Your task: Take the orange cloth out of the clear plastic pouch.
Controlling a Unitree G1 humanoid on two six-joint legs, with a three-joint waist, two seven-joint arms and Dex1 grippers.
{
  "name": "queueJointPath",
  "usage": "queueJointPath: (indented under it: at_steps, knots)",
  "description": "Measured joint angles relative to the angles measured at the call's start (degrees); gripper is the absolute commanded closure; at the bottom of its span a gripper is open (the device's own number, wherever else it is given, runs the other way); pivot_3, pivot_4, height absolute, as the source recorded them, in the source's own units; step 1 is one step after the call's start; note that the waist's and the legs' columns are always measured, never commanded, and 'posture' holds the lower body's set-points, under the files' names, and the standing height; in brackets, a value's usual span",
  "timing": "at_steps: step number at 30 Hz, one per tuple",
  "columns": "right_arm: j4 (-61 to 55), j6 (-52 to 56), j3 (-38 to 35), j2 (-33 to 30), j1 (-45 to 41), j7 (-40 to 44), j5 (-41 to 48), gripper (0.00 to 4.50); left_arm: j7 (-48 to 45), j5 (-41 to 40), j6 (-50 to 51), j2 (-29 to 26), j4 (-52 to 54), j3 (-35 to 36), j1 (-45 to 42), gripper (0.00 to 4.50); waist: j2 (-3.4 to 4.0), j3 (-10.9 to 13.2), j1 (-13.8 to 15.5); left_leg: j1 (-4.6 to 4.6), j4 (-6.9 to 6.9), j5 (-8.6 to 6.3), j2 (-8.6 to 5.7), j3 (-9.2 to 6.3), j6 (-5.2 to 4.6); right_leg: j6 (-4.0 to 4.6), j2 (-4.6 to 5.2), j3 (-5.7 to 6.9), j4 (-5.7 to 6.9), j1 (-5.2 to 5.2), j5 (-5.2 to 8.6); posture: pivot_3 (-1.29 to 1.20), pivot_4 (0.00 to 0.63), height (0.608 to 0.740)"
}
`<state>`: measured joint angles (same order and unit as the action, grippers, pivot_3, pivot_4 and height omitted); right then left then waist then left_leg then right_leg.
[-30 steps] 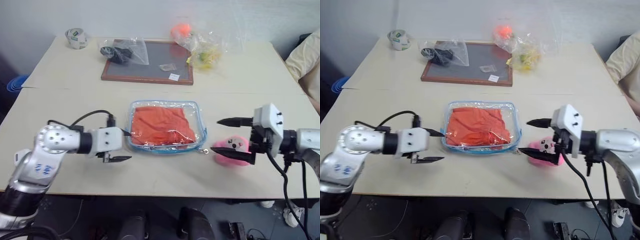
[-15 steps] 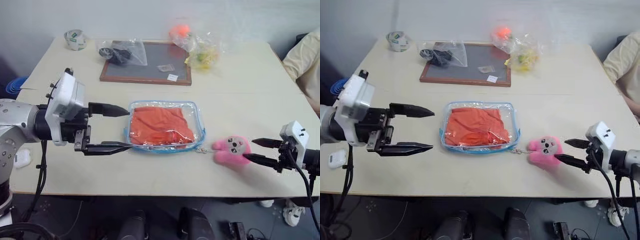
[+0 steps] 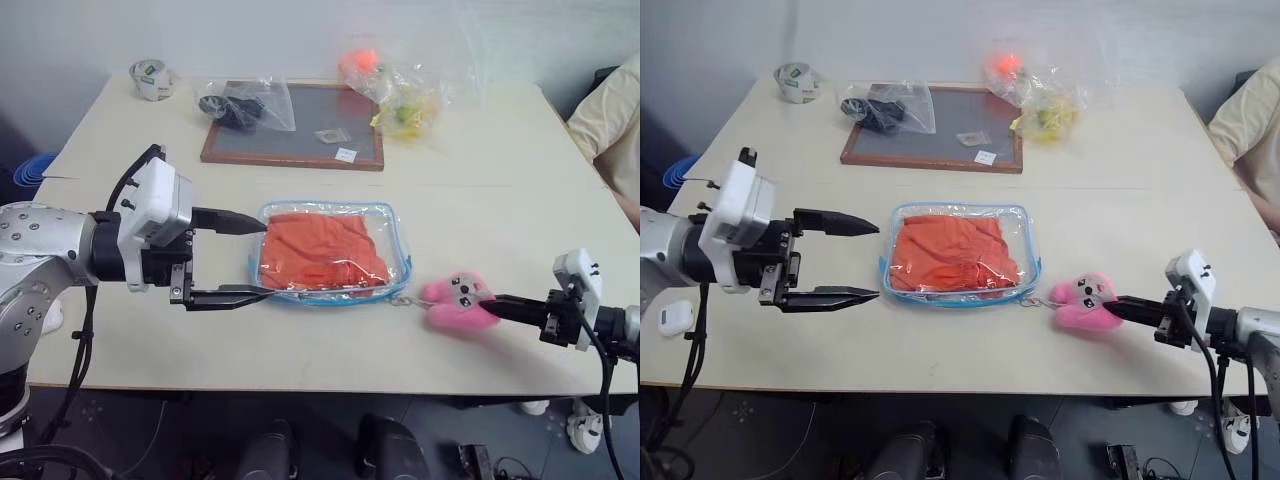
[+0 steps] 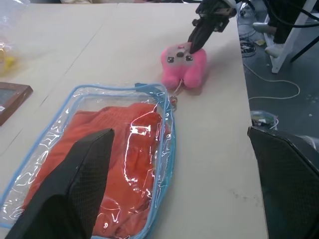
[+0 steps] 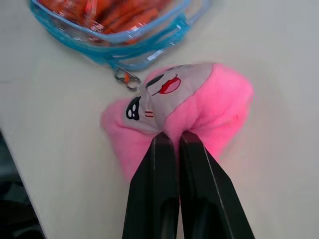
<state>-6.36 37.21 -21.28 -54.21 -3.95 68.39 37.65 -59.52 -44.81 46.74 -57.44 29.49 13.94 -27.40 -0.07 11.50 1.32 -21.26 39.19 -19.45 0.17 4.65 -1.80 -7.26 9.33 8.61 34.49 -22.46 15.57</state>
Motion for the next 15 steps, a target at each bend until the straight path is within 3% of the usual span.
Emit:
queueJointPath:
  at_steps: [4, 8, 11, 15]
  knots:
    - [-7.78, 3.20, -0.88, -2.14, -5.18, 1.72, 6.15, 4.48, 0.07, 0.04, -0.65, -0.02, -0.39, -0.61, -0.05, 0.00, 0.00, 0.00, 0.01, 0.00, 0.00, -0.02, 0.08, -0.01, 0.03, 0.01, -0.05, 0.01, -0.01, 0.00, 0.00, 0.00, 0.150, 0.740]
    - [-12.72, 1.22, 8.96, -2.17, -9.94, 4.54, 4.54, 4.48, 0.78, 1.06, -1.90, 0.34, -1.32, -2.63, -1.76, 0.00, -0.02, 0.00, 0.22, -0.02, 0.01, -0.02, 0.00, -0.01, 0.03, 0.01, 0.00, 0.00, -0.03, -0.01, 0.00, 0.00, 0.150, 0.740]
    - [-13.47, -4.60, 19.57, -0.01, -16.01, 5.40, -3.12, 4.48, 1.34, 1.64, -2.39, 1.55, -2.16, -4.50, -3.35, 0.00, -0.05, 0.00, 0.06, -0.03, 0.01, -0.02, -0.01, 0.01, 0.03, 0.01, 0.00, -0.01, -0.01, -0.03, 0.00, 0.00, 0.150, 0.740]
    - [-6.72, -14.75, 31.85, 7.63, -23.40, 2.97, -16.33, 4.48, 2.28, 2.55, -2.93, 3.24, -3.00, -7.09, -4.55, 0.00, -0.07, -0.02, -0.17, -0.06, -0.01, -0.01, -0.04, 0.07, 0.05, 0.02, -0.04, -0.04, 0.03, -0.15, 0.01, 0.00, 0.150, 0.740]
